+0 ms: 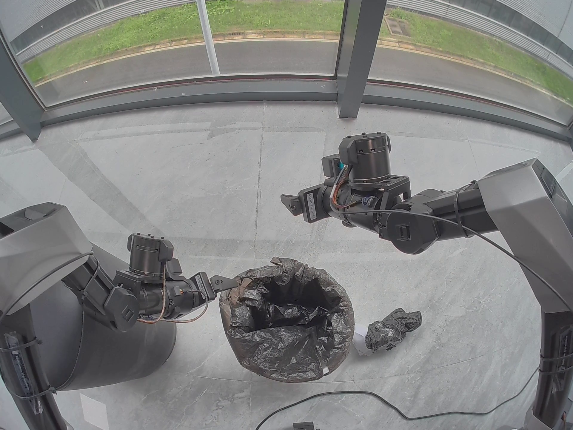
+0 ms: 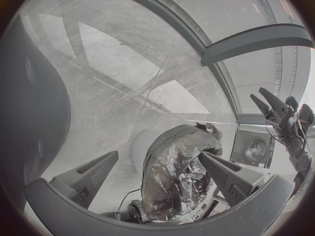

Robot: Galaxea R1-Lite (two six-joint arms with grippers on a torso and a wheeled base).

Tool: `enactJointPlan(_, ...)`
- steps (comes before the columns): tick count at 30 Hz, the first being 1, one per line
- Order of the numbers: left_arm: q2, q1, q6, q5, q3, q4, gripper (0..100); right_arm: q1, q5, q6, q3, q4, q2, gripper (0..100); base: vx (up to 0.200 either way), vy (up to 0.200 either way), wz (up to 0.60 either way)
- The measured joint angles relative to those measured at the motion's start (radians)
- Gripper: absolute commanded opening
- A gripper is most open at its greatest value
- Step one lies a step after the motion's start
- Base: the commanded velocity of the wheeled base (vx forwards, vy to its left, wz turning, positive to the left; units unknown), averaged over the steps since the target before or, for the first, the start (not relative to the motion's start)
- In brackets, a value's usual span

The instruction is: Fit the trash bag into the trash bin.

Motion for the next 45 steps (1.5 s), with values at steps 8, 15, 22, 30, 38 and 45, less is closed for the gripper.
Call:
enactJointPlan(8,0.093,-0.032,0.049,0.047,-0.032,0.001,100,-0.005,0.0,0.008,0.002,0.0,0.001,100,0.0,0.0,0.0)
enactJointPlan(15,0.142,-0.055,0.053,0.085,-0.055,0.008,100,-0.005,-0.002,0.008,0.004,0.0,0.003,100,0.0,0.0,0.0)
enactJointPlan(22,0.16,-0.064,0.054,0.09,-0.063,0.01,100,-0.003,-0.002,0.006,0.009,-0.001,0.005,100,0.0,0.0,0.0)
enactJointPlan(30,0.15,-0.069,0.053,0.091,-0.057,0.015,100,-0.004,-0.002,0.01,0.009,-0.002,0.007,100,0.0,0.0,0.0)
enactJointPlan(38,0.005,-0.049,0.054,0.087,0.013,0.089,100,-0.001,0.001,0.031,0.01,0.001,-0.016,100,0.0,0.0,0.0)
enactJointPlan(45,-0.126,-0.087,0.054,0.08,0.143,0.122,100,-0.001,0.015,0.067,0.047,0.001,-0.03,100,0.0,0.0,0.0)
